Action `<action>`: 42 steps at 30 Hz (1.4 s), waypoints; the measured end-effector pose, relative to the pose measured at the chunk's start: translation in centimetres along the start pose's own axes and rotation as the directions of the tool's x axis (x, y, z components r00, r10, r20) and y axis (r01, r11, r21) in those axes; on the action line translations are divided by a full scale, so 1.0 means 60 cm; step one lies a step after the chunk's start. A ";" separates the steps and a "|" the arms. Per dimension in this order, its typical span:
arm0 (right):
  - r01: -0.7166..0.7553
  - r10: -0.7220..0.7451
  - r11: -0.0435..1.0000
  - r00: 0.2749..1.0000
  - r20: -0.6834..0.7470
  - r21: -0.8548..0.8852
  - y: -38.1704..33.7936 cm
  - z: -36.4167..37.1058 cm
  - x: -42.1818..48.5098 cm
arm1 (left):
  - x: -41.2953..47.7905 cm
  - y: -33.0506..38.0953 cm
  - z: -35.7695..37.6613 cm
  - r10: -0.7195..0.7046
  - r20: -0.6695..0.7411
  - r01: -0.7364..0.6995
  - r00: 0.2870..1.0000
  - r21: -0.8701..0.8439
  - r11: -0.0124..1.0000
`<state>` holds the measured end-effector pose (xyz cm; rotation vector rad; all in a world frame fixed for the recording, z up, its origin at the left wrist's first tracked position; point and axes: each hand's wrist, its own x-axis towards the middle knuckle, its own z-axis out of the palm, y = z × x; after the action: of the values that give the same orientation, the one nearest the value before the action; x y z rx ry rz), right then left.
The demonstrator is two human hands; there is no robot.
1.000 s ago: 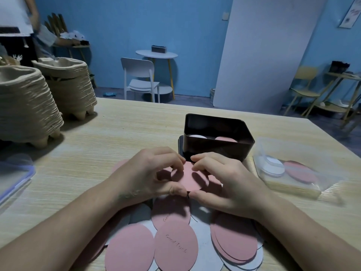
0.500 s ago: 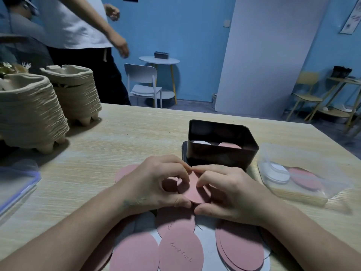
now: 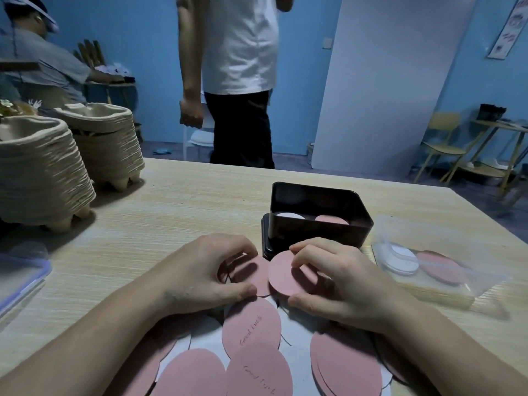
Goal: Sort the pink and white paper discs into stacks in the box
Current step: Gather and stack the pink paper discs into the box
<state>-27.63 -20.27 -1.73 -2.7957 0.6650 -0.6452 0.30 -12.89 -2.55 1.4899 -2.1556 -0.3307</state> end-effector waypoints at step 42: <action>0.038 -0.038 0.993 0.999 0.002 0.114 -0.018 0.007 0.002 | 0.004 0.017 0.008 0.222 -0.168 -0.234 0.960 -0.058 0.970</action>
<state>-26.91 -19.34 -1.76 -2.7093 0.5569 -0.6631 -0.85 -12.74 -2.44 1.1686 -2.1323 -0.2022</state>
